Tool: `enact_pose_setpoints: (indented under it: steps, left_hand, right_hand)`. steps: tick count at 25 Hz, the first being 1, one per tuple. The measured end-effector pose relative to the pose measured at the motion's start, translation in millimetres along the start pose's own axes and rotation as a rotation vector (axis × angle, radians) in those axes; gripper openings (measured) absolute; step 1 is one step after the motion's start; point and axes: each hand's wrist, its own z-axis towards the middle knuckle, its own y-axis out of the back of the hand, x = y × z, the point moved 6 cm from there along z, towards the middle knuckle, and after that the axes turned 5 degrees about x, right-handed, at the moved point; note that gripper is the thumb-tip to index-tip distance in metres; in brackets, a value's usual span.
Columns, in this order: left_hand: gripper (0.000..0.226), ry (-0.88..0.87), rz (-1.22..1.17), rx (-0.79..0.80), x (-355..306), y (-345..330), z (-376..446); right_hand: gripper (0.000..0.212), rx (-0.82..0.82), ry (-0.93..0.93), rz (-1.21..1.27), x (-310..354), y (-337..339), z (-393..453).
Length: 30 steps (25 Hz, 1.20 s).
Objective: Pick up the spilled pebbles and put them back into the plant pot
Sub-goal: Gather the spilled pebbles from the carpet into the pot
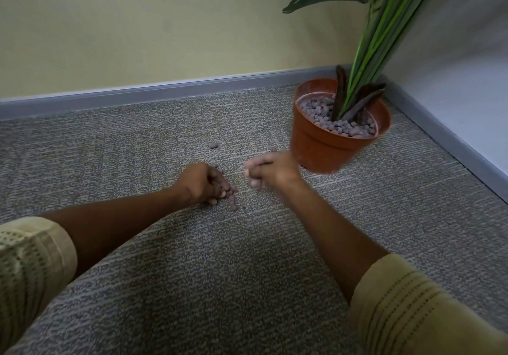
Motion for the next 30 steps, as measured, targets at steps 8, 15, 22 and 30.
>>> enact_pose_setpoints:
  steps: [8,15,22,30]
  left_hand:
    - [0.027,-0.006,-0.014,-0.034,-4,7,2]
    - [0.011,-0.063,-0.134,-0.008,-59,11,6]
    - [0.018,-0.359,-0.268,-0.088,-204,8,44]
    - [0.033,-0.5,-0.013,-0.102,-236,-6,52]
  right_hand:
    - [0.015,-0.495,0.401,-0.335,96,119,-6]
    - [0.032,-0.57,0.293,-0.273,69,143,-9]
    - [0.02,-0.569,0.419,-0.46,50,128,-36]
    - [0.019,-0.542,0.418,-0.417,51,134,-38]
